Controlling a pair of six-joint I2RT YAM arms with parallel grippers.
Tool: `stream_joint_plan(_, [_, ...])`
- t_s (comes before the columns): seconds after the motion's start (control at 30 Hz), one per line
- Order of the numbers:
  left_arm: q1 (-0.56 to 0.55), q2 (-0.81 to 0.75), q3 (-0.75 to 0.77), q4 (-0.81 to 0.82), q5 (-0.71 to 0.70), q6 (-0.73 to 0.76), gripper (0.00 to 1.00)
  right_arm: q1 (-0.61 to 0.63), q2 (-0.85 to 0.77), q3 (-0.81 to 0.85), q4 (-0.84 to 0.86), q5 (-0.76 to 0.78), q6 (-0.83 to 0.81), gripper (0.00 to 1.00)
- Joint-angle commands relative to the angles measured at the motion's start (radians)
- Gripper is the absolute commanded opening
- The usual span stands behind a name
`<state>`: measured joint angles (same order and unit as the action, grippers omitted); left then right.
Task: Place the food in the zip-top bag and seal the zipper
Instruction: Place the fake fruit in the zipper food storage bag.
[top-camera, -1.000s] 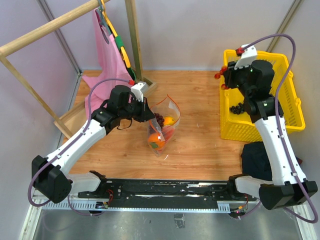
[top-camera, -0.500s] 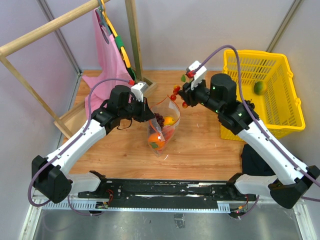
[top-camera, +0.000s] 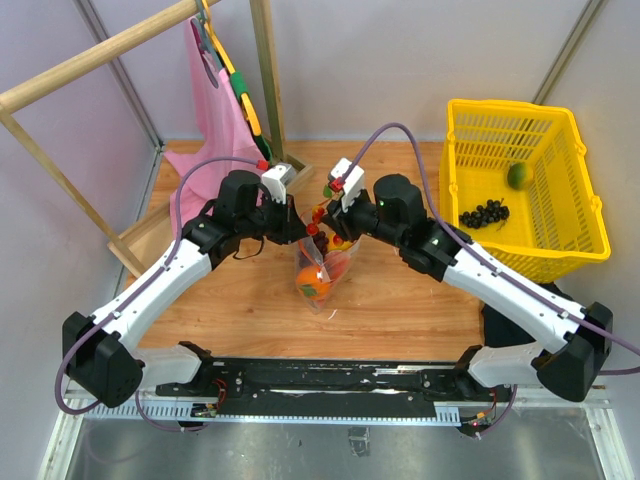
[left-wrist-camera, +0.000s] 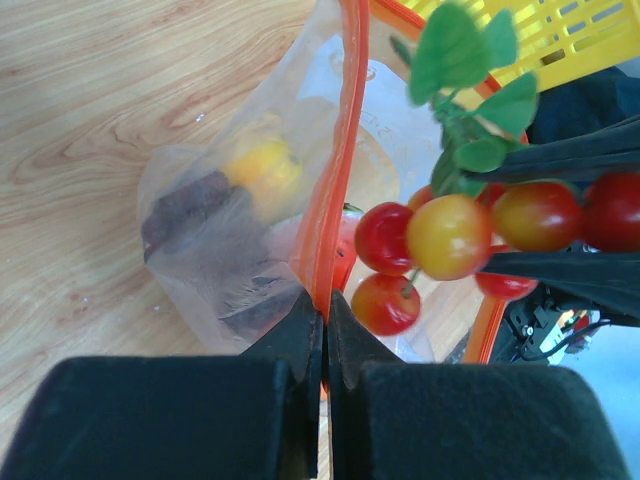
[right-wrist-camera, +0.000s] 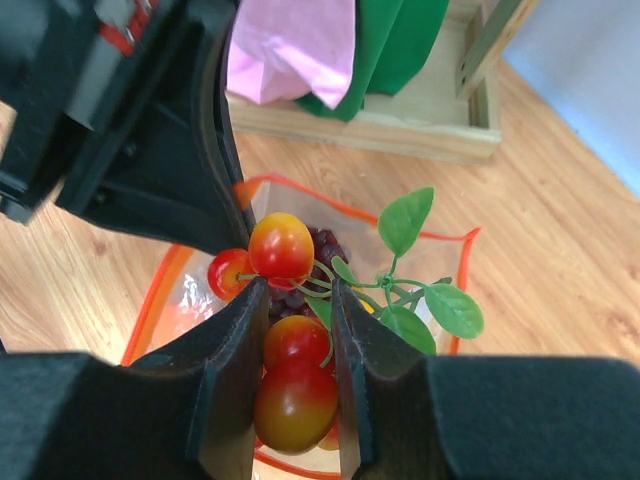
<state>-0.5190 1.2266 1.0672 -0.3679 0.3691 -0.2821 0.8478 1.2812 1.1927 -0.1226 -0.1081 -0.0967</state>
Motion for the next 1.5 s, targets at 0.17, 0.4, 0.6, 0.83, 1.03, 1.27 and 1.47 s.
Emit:
stream_joint_plan(0.17, [0.010, -0.027, -0.002, 0.030, 0.022, -0.003, 0.00, 0.018, 0.012, -0.063, 0.053, -0.016, 0.063, 0.09])
stream_joint_plan(0.4, [0.010, -0.026, -0.003, 0.032, 0.026, -0.005, 0.00, 0.019, -0.009, -0.059, 0.027, -0.033, 0.077, 0.38])
stream_joint_plan(0.6, [0.010, -0.026, -0.003, 0.034, 0.029, -0.006, 0.00, 0.020, -0.012, -0.029, -0.005, -0.019, 0.078, 0.51])
stream_joint_plan(0.83, [0.010, -0.030, -0.004, 0.034, 0.030, -0.005, 0.00, 0.016, -0.042, 0.026, -0.087, 0.067, 0.060, 0.53])
stream_joint_plan(1.03, [0.010, -0.031, -0.004, 0.034, 0.028, -0.005, 0.00, -0.016, -0.053, 0.112, -0.220, 0.198, 0.026, 0.55])
stream_joint_plan(1.27, [0.010, -0.032, -0.004, 0.034, 0.028, -0.004, 0.00, -0.181, -0.025, 0.238, -0.394, 0.328, 0.062, 0.60])
stream_joint_plan(1.47, [0.010, -0.029, -0.004, 0.034, 0.032, -0.005, 0.00, -0.392, -0.023, 0.269, -0.452, 0.346, 0.121, 0.65])
